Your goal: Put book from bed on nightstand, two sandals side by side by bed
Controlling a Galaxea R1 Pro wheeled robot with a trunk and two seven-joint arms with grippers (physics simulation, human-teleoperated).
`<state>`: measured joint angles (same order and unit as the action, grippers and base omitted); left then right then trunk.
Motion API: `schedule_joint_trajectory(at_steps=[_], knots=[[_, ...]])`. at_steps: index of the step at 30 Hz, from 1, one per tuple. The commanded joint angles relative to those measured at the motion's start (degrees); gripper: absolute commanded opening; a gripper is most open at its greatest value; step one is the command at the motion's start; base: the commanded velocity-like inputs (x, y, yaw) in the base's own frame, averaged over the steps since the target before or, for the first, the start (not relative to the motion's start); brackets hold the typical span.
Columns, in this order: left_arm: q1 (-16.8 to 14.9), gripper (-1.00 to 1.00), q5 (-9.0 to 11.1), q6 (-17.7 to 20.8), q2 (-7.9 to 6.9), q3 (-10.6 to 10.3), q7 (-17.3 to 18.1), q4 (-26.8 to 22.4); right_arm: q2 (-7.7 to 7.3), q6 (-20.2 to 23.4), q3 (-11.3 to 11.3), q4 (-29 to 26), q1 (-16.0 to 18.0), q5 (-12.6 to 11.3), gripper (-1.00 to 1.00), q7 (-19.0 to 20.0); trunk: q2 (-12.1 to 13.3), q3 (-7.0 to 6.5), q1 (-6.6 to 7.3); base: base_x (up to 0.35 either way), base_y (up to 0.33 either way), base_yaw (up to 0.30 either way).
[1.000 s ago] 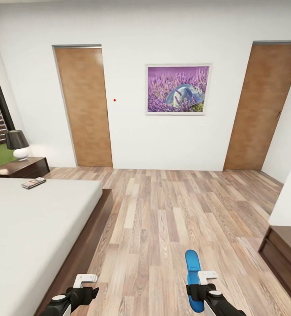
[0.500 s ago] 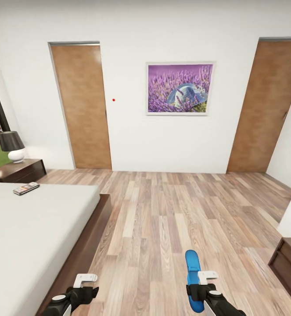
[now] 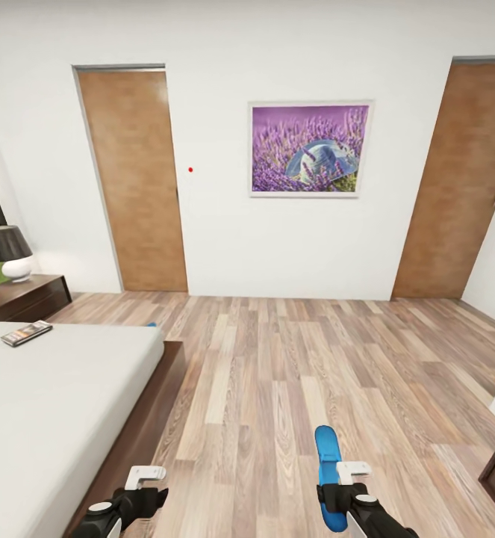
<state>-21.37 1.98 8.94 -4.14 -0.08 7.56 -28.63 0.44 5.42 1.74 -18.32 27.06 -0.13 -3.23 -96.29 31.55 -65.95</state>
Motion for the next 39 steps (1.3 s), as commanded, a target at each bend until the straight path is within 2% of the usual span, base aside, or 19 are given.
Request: schedule_joint_trajectory(at_steps=[1, 16, 39], knots=[[0.0, 1.0, 0.21, 0.37, -0.01, 0.0, 0.18, -0.11, 0.0, 0.38, 0.19, -0.12, 0.01, -0.02, -1.0, -0.28, -0.03, 0.06, -0.03, 0.347, 0.0, 0.0], [-0.02, 1.0, 0.16, 0.37, 0.01, 0.0, 0.18, -0.11, 0.0, 0.38, 0.19, -0.1, 0.01, -0.01, -1.0, -0.28, -0.03, 0.06, -0.03, 0.347, -0.017, 0.0], [-0.02, 1.0, 0.17, 0.34, 0.01, 0.0, 0.17, -0.1, 0.03, 0.38, 0.24, 0.19, 0.01, 0.01, -1.0, -0.28, -0.03, 0.06, -0.03, 0.347, -0.087, 0.0]])
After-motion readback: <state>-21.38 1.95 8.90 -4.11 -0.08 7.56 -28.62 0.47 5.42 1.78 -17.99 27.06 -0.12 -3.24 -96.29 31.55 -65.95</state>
